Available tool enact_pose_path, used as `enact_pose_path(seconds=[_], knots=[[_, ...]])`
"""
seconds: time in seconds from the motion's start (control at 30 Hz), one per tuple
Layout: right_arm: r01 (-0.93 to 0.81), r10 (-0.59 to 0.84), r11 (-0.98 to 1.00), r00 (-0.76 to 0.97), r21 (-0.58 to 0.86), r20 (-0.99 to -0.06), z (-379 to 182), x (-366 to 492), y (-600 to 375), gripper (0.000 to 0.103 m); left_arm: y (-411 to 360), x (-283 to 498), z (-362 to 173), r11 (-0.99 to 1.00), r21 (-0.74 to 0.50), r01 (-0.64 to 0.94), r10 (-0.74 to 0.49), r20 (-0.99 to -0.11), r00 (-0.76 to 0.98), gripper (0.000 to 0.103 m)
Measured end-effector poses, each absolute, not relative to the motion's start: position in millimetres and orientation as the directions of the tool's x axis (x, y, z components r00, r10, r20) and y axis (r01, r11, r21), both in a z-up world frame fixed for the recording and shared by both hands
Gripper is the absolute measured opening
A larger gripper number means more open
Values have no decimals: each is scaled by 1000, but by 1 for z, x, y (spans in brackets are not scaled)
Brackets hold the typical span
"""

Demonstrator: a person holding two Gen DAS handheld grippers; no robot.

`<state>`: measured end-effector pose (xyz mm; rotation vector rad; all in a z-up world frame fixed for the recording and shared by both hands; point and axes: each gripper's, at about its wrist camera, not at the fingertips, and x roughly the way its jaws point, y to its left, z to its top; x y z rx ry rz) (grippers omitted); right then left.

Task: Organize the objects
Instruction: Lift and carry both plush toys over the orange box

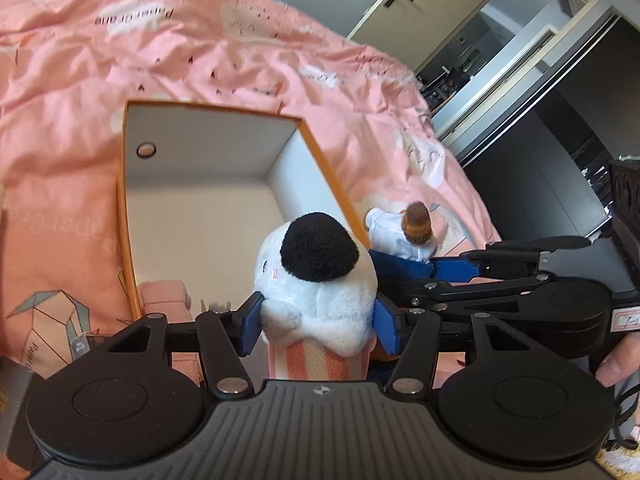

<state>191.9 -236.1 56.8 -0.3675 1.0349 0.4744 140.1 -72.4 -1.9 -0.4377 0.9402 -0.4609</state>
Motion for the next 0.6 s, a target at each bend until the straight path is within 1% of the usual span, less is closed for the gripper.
enact_pose_path(seconds=[0.13, 0.23, 0.33, 0.5, 0.6], knots=[[-573, 175, 818, 334, -51, -926, 42, 211, -234, 39, -75, 148, -21, 815, -562, 146, -557, -686, 469, 65], [-589, 147, 808, 241, -24, -959, 26, 224, -230, 36, -79, 151, -34, 826, -550, 123, -541, -714, 444, 65], [-602, 112, 799, 174, -15, -978, 8, 230, -229, 35, -82, 149, -45, 829, -549, 105, -537, -729, 426, 64], [-606, 98, 795, 145, -10, -985, -5, 237, -234, 35, -86, 153, -53, 830, -546, 111, -540, -740, 400, 65], [-609, 106, 793, 145, -4, -984, -10, 240, -234, 37, -91, 150, -55, 846, -510, 153, -525, -750, 403, 65]])
